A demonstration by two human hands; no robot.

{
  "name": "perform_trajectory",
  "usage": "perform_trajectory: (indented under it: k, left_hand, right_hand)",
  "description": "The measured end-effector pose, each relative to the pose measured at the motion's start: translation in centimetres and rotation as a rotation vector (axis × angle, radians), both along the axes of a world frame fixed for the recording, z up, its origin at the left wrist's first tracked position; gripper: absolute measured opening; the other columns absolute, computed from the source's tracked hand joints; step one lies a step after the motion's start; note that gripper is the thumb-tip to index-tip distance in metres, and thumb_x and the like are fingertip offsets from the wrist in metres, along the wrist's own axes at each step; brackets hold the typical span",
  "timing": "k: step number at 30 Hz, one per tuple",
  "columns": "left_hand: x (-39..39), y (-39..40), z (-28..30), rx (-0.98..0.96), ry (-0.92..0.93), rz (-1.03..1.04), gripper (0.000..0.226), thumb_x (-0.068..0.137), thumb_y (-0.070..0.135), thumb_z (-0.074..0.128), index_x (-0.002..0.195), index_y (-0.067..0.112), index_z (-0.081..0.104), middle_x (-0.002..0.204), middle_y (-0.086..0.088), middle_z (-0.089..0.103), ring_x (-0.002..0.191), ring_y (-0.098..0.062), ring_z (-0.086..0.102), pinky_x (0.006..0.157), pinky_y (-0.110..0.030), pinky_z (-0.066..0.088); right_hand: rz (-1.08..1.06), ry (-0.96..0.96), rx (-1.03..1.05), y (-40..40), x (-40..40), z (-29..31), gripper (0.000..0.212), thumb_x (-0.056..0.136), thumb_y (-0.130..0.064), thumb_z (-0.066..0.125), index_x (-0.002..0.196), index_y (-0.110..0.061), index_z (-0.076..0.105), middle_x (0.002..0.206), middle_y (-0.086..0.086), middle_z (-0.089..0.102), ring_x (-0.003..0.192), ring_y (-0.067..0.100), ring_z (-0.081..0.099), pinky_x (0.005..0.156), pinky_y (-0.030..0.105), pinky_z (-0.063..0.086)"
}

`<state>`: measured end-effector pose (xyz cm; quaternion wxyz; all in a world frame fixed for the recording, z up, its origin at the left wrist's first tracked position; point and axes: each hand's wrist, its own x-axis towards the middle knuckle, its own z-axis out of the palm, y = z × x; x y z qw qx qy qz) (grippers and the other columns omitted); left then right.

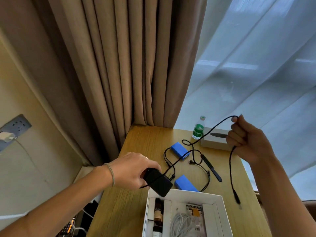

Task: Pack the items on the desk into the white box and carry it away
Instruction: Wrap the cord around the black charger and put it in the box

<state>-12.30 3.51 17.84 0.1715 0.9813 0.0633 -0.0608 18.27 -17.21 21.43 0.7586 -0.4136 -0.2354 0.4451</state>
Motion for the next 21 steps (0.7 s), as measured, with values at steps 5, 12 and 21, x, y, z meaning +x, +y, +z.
perform_trajectory:
  k: [5, 12, 21]
  left_hand:
    - [-1.8, -1.7, 1.8, -0.350, -0.036, -0.008, 0.053, 0.081, 0.034, 0.078, 0.125, 0.051, 0.053, 0.099, 0.016, 0.065, 0.077, -0.009, 0.055, 0.067, -0.027, 0.051]
    - [-2.6, -1.2, 5.6, -0.847, -0.415, 0.128, 0.047, 0.089, 0.010, 0.070, 0.132, 0.019, 0.056, 0.116, -0.003, 0.067, 0.111, -0.021, 0.065, 0.089, -0.028, 0.054]
    - [-1.6, -0.2, 6.9, -0.773, -0.484, 0.233, 0.041, 0.092, 0.009, 0.069, 0.130, 0.019, 0.057, 0.115, -0.008, 0.069, 0.110, -0.032, 0.064, 0.097, -0.055, 0.049]
  right_hand:
    - [-0.274, -0.025, -0.210, 2.4, 1.8, -3.7, 0.029, 0.105, -0.026, 0.046, 0.094, -0.013, 0.069, 0.052, -0.007, 0.019, 0.039, 0.006, 0.017, 0.036, 0.019, 0.019]
    - [-0.193, -0.562, -0.808, 5.9, -3.2, -11.4, 0.024, 0.100, -0.021, 0.061, 0.088, -0.008, 0.077, 0.043, -0.011, 0.040, 0.039, 0.006, 0.033, 0.040, 0.019, 0.030]
    - [0.245, -0.459, -0.061, 8.8, -12.8, -4.3, 0.076, 0.070, 0.001, 0.057, 0.139, -0.032, 0.058, 0.138, 0.000, 0.063, 0.130, 0.020, 0.054, 0.098, 0.033, 0.051]
